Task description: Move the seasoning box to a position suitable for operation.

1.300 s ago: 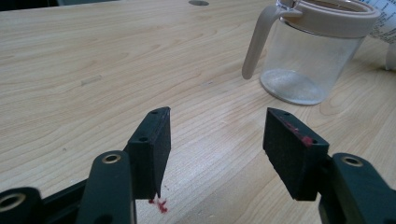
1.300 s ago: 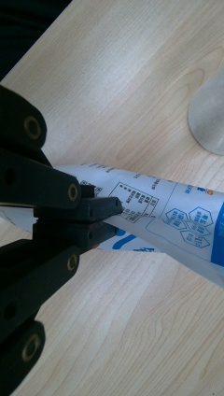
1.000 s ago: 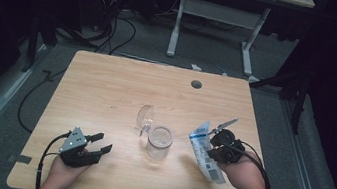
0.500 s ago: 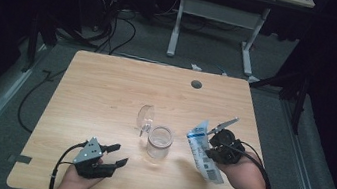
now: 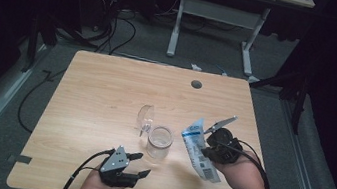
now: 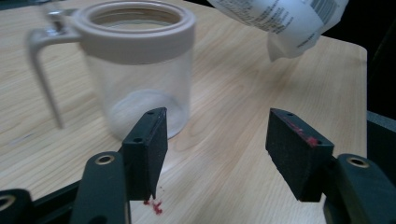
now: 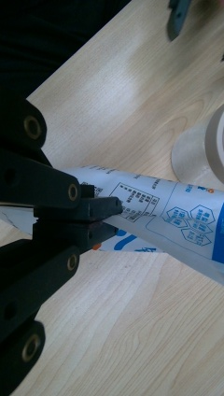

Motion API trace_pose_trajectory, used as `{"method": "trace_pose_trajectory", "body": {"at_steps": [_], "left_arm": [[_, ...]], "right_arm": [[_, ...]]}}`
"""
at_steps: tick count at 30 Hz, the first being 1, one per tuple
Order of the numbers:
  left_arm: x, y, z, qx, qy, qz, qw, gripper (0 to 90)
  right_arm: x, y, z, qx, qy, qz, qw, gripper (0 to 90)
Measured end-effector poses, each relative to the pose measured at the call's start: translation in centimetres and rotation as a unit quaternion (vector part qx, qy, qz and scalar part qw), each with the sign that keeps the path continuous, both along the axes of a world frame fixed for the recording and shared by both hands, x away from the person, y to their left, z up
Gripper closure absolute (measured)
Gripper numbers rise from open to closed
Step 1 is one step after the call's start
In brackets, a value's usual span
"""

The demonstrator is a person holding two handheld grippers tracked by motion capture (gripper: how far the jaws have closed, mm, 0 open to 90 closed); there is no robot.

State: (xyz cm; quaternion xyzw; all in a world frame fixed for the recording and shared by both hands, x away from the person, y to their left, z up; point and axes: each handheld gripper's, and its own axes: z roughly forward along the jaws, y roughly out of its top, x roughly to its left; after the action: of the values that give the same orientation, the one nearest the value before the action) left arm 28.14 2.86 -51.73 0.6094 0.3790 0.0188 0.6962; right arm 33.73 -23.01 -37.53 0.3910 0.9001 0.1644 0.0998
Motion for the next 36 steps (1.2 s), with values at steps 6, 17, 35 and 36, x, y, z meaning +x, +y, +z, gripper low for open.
{"method": "trace_pose_trajectory", "body": {"at_steps": [6,17,35,36], "left_arm": [[-0.5,-3.1,0.3,0.004,0.0,-0.024,0.9997,35.2],[-0.5,-6.4,0.5,0.006,-0.001,-0.047,0.9989,32.6],[-0.3,-9.2,0.0,-0.003,0.009,-0.06,0.9981,27.3],[-0.3,-9.3,0.0,-0.001,0.005,-0.061,0.9981,26.8]], "right_arm": [[0.0,0.4,0.2,-0.002,0.005,0.005,1.0,89.7],[0.0,0.9,0.8,0.003,0.002,0.009,1.0,89.7],[-0.6,3.3,1.9,0.012,0.0,0.029,0.9995,89.7],[-0.7,3.4,2.0,0.013,0.0,0.029,0.9995,89.7]]}}
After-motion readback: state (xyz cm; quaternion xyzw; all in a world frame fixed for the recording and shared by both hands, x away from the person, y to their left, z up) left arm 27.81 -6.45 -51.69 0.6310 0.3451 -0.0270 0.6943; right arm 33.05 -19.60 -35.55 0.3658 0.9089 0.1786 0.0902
